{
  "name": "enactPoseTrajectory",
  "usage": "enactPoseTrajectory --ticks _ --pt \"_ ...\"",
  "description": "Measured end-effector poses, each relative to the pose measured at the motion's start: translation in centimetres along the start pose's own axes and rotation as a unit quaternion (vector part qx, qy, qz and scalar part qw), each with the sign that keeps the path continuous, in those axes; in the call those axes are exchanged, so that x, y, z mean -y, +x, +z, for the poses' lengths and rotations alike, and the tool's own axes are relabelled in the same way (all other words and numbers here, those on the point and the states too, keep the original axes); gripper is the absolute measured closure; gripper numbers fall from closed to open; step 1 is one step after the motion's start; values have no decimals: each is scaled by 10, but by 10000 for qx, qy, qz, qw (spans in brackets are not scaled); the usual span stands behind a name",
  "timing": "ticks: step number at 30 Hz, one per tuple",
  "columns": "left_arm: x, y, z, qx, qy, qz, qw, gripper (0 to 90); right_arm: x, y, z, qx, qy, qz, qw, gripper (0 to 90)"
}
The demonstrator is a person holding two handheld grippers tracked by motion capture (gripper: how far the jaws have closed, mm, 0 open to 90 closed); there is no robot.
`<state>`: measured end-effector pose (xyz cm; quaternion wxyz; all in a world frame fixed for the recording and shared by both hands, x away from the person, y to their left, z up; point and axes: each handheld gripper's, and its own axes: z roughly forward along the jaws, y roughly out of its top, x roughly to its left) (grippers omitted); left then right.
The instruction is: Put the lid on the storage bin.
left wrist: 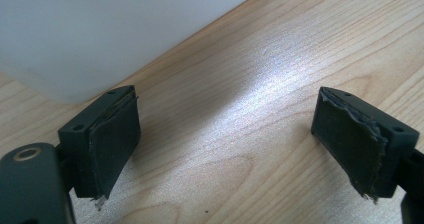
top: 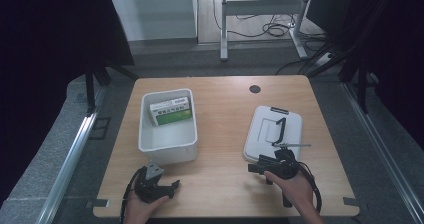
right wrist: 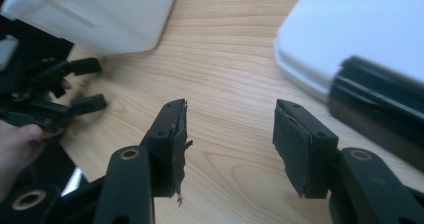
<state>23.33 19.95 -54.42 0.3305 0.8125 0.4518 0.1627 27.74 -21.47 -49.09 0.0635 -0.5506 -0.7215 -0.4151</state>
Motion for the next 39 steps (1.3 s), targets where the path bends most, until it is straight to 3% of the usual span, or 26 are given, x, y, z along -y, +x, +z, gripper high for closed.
enactPoseTrajectory --ticks 18,22,39 --pt "-1 1 1 18 -2 15 10000 121 -12 2 -17 -61 -197 5 9998 476" --pt "-1 1 1 7 -3 -7 10000 121 -18 0 -24 60 -314 -38 9995 476" --pt "-1 1 1 6 -2 -10 10000 122 -43 -12 -38 227 -572 248 9978 475"
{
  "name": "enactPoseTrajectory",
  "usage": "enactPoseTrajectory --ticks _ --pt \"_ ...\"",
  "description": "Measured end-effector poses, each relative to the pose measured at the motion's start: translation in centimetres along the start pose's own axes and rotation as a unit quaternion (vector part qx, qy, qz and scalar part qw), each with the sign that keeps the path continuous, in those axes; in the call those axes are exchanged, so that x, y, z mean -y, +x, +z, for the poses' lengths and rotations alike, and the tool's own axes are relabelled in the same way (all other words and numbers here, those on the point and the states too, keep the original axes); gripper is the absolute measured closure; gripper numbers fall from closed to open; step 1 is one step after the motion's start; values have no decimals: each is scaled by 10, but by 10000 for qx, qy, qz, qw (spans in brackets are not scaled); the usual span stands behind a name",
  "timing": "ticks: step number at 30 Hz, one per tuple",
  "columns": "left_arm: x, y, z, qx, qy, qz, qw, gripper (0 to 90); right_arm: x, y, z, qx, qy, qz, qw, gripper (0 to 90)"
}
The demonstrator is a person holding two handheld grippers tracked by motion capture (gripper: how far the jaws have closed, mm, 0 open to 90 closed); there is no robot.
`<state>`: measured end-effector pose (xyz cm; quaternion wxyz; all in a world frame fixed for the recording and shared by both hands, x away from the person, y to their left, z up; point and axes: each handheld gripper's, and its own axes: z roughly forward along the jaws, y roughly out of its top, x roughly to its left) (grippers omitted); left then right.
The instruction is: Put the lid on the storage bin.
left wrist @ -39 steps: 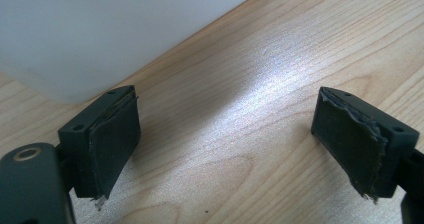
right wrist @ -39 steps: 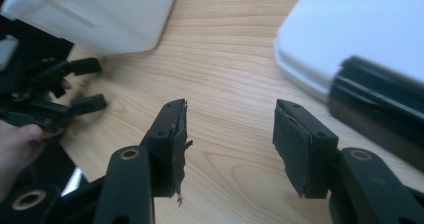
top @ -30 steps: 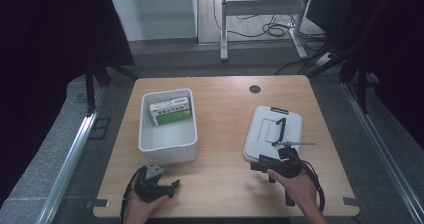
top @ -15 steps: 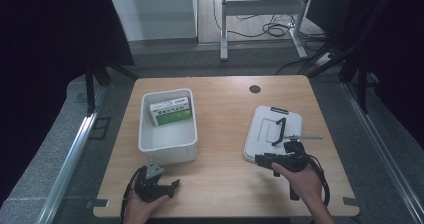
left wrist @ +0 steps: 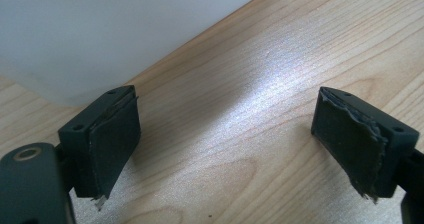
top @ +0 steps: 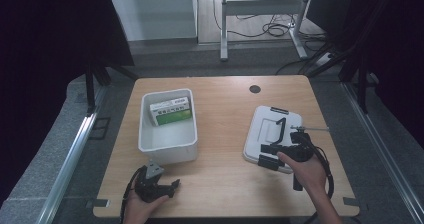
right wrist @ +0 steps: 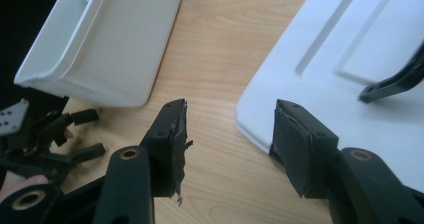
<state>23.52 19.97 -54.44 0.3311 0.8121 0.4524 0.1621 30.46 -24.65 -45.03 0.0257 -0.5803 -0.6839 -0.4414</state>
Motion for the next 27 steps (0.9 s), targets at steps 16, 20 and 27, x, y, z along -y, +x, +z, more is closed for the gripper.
enactPoseTrajectory --ticks 16,20,27 --pt "0 0 0 1 -1 2 10000 122 -28 -17 -11 324 -68 275 9991 472" --pt "0 0 0 1 -1 -2 10000 122 -32 -21 -13 432 -56 295 9986 471" --pt "0 0 0 -5 -3 -6 10000 122 -42 -28 -12 648 53 385 9971 472"
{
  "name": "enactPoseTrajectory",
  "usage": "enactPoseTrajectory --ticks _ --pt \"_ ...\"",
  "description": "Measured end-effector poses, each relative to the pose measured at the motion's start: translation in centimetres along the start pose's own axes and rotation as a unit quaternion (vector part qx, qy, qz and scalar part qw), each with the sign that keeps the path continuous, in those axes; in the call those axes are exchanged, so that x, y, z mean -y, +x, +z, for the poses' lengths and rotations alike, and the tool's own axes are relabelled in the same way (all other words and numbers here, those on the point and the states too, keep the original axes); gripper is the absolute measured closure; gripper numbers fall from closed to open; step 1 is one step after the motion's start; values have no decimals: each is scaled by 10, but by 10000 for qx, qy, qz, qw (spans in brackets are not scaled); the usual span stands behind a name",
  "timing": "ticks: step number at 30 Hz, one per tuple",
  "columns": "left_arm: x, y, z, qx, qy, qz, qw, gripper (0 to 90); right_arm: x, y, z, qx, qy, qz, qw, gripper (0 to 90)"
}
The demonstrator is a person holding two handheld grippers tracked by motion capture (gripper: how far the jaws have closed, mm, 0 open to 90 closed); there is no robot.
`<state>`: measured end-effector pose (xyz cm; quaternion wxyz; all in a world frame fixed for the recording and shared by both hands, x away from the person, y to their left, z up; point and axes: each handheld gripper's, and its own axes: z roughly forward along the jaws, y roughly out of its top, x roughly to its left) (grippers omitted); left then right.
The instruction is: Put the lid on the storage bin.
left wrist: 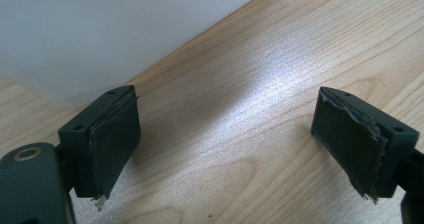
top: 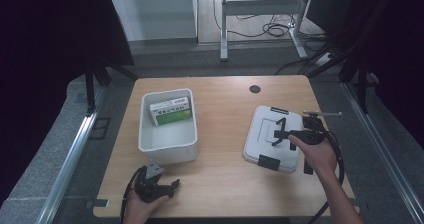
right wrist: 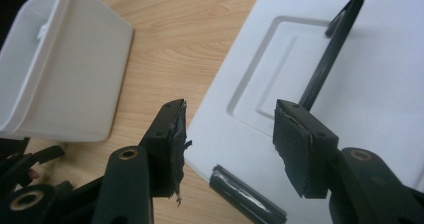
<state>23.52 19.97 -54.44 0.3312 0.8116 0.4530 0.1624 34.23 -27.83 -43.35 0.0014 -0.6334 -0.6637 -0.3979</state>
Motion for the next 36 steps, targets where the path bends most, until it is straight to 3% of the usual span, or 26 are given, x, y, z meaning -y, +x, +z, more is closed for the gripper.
enactPoseTrajectory --ticks 11,27,36 --pt "0 0 0 1 1 6 10000 122 -19 -3 8 274 -2 15 9996 473" --pt "0 0 0 1 2 2 10000 122 -29 -24 19 448 120 338 9983 474" --pt "0 0 0 1 3 3 10000 122 -34 -31 36 566 335 496 9966 476"
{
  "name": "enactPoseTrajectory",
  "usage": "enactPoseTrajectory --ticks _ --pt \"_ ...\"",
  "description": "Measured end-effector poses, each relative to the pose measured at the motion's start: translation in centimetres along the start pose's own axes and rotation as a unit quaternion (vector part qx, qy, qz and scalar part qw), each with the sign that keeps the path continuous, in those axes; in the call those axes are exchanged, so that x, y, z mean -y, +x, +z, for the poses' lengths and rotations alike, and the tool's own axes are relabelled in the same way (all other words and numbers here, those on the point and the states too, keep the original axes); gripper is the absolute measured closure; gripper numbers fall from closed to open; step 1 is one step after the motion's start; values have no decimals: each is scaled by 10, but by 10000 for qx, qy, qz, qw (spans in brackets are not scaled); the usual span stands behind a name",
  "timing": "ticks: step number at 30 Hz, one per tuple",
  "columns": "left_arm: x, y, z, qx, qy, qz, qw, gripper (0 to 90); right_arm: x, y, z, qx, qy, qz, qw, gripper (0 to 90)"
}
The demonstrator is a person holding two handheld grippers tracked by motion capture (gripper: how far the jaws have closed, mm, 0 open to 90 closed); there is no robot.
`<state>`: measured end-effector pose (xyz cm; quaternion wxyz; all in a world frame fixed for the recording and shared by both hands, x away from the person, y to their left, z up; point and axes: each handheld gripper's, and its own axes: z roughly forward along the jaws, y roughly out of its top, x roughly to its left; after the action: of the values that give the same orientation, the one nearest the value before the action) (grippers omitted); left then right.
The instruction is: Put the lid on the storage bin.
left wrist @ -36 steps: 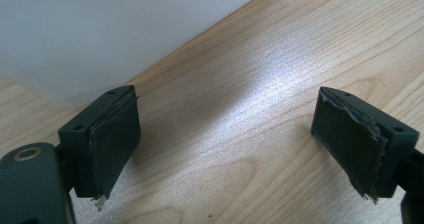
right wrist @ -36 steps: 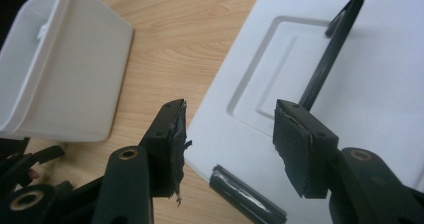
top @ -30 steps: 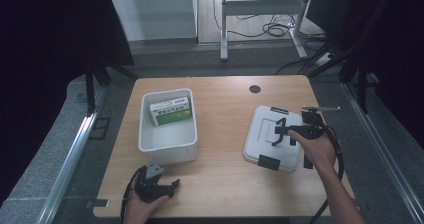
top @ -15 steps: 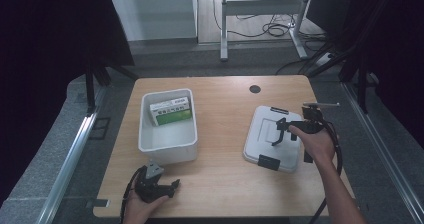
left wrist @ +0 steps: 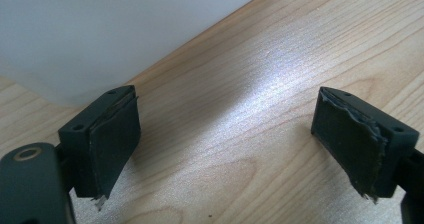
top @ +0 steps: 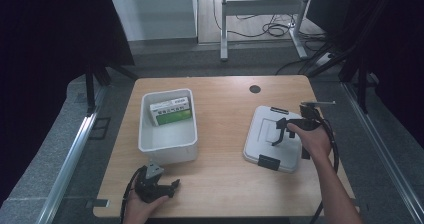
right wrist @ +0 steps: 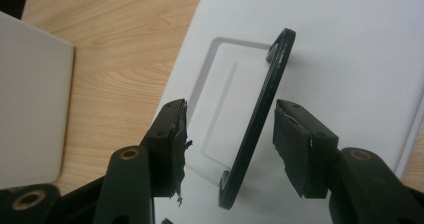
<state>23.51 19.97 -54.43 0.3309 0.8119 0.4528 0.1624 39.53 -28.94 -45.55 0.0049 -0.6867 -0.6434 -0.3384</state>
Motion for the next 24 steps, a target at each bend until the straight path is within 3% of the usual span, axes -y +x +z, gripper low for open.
enactPoseTrajectory --ticks 7,14,20,24 --pt "0 0 0 -1 0 1 10000 122 1 -6 7 75 57 66 9999 476" --pt "0 0 0 1 1 1 10000 122 2 -16 16 57 132 286 9995 499" --pt "0 0 0 0 1 1 10000 122 0 -16 20 77 288 465 9985 693" --pt "0 0 0 0 0 2 10000 122 -1 -13 22 34 376 569 9977 768"
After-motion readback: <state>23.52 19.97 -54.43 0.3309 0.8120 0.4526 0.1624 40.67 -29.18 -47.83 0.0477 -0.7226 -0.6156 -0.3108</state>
